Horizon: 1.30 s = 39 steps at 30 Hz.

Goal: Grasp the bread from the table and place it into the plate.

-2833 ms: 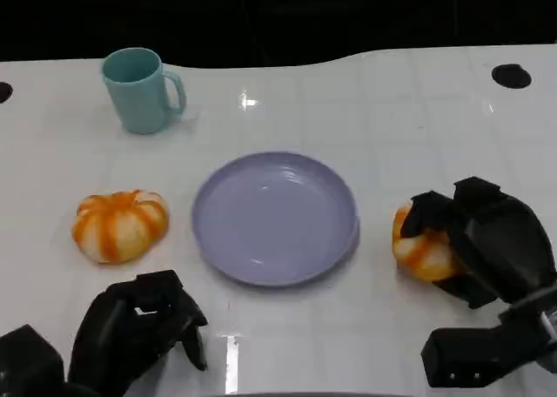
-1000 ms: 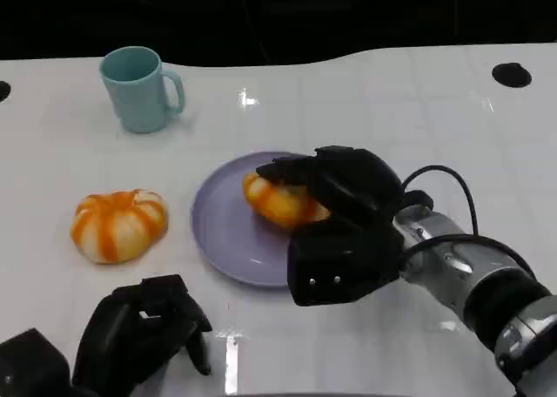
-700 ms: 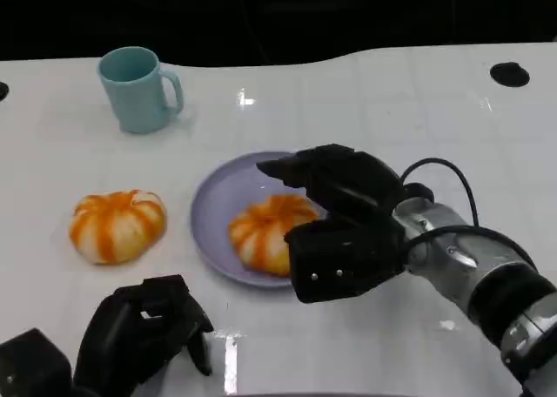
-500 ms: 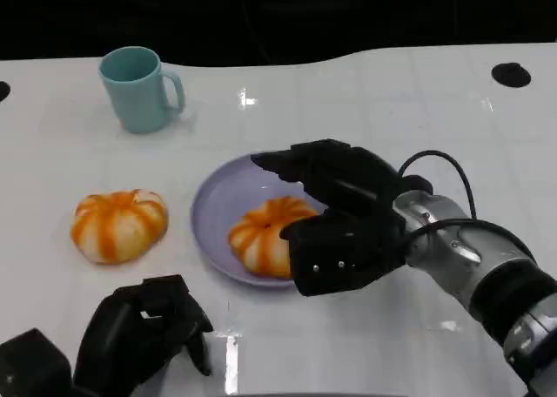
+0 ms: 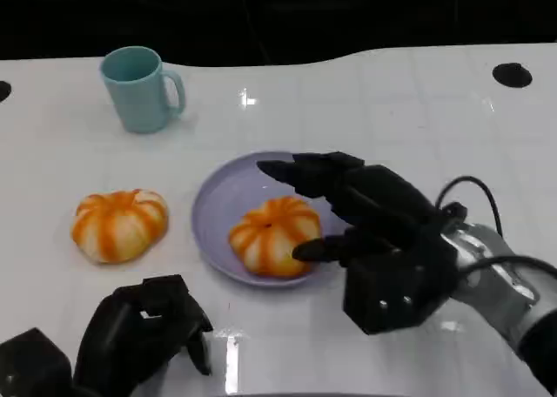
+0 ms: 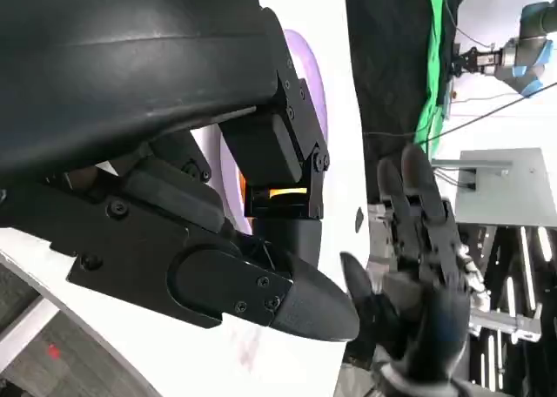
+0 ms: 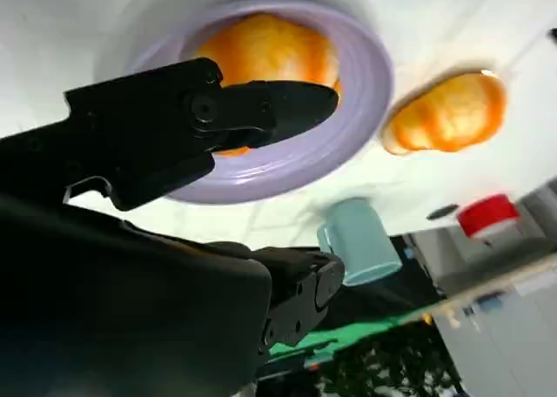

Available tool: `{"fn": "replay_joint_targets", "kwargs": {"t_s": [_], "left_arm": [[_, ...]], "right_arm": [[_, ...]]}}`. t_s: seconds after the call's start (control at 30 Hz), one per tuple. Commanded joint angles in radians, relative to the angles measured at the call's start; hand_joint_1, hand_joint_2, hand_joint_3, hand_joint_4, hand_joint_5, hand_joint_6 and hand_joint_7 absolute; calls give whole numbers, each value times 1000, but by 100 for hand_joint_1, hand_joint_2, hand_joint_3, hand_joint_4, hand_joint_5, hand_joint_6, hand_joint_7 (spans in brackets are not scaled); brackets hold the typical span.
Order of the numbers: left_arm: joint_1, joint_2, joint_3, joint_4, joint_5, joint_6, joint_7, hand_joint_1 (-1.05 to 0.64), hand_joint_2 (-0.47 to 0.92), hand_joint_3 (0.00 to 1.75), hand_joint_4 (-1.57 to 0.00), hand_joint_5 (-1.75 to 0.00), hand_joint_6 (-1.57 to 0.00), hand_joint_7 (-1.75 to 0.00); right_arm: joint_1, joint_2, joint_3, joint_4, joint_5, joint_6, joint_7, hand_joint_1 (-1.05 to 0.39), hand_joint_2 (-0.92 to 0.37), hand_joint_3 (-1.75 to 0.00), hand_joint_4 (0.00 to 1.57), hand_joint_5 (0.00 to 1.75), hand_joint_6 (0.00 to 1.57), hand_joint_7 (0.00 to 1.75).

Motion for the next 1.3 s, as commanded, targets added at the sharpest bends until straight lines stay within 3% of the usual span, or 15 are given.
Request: {"fn": "replay_joint_targets", "kwargs": {"t_s": [0.03, 0.1, 0.2, 0.27, 0.33, 0.43, 0.53, 0.67, 0.83, 0.87, 0.93, 1.03, 1.13, 1.3], "left_arm": [[8, 10, 6, 0, 6, -20, 14, -96, 92, 7, -120, -141, -118, -98], [8, 9, 6, 0, 1, -19, 11, -96, 92, 8, -120, -141, -118, -98], [5, 7, 9, 1, -11, -11, 6, -96, 92, 7, -120, -141, -118, -98], [3, 7, 10, 3, -15, -10, 5, -96, 92, 7, -118, -141, -117, -97], [2, 6, 13, 5, -15, -13, 6, -95, 92, 8, -115, -141, -115, -96], [2, 3, 16, 3, -16, -12, 11, -95, 92, 7, -112, -141, -113, -96], [-4, 4, 21, 11, -18, -15, 8, -96, 92, 6, -110, -142, -112, -95], [-5, 2, 24, 12, -14, -16, 10, -96, 92, 6, -109, -143, -112, -94], [-8, 1, 25, 16, -4, -28, 16, -97, 92, 7, -108, -142, -111, -92], [-8, 0, 25, 15, -6, -24, 16, -97, 92, 7, -108, -142, -112, -92], [-7, -1, 26, 13, -11, -18, 14, -97, 92, 6, -108, -142, -113, -89], [-8, -1, 27, 14, -12, -20, 12, -96, 92, 6, -108, -141, -114, -87], [-7, 1, 26, 11, -11, -19, 10, -96, 92, 7, -108, -141, -115, -86], [-6, 3, 27, 10, -15, -18, 5, -95, 92, 7, -108, -139, -115, -84]], "right_arm": [[99, -22, -76, -47, 94, -126, -48, -57, -92, -14, 30, 32, 35, 10], [146, -20, -107, -63, 139, -176, -54, -51, -92, -13, 40, 48, 48, 14], [213, -25, -147, -69, 214, -262, -38, -44, -92, -16, 42, 89, 63, 21], [254, -36, -169, -72, 261, -319, -18, -36, -92, -17, 46, 114, 67, 38], [290, -41, -188, -74, 323, -365, 20, -32, -92, -19, 50, 127, 66, 54], [335, -48, -209, -98, 391, -386, 75, -30, -92, -20, 50, 134, 62, 76], [381, -56, -229, -139, 430, -390, 114, -28, -92, -21, 50, 138, 58, 87], [417, -54, -254, -169, 461, -380, 152, -28, -92, -21, 49, 139, 55, 92], [510, -54, -292, -248, 531, -326, 195, -26, -92, -23, 63, 142, 63, 99], [525, -55, -297, -262, 539, -314, 203, -25, -88, -31, 64, 143, 64, 100], [551, -56, -307, -287, 550, -294, 217, -24, -70, -67, 65, 146, 68, 103], [585, -50, -324, -306, 566, -283, 235, -25, -62, -86, 69, 145, 74, 109], [602, -35, -333, -303, 593, -288, 252, -26, -56, -101, 72, 147, 78, 114], [621, -13, -348, -290, 607, -304, 268, -27, -56, -103, 72, 150, 78, 122]]}}
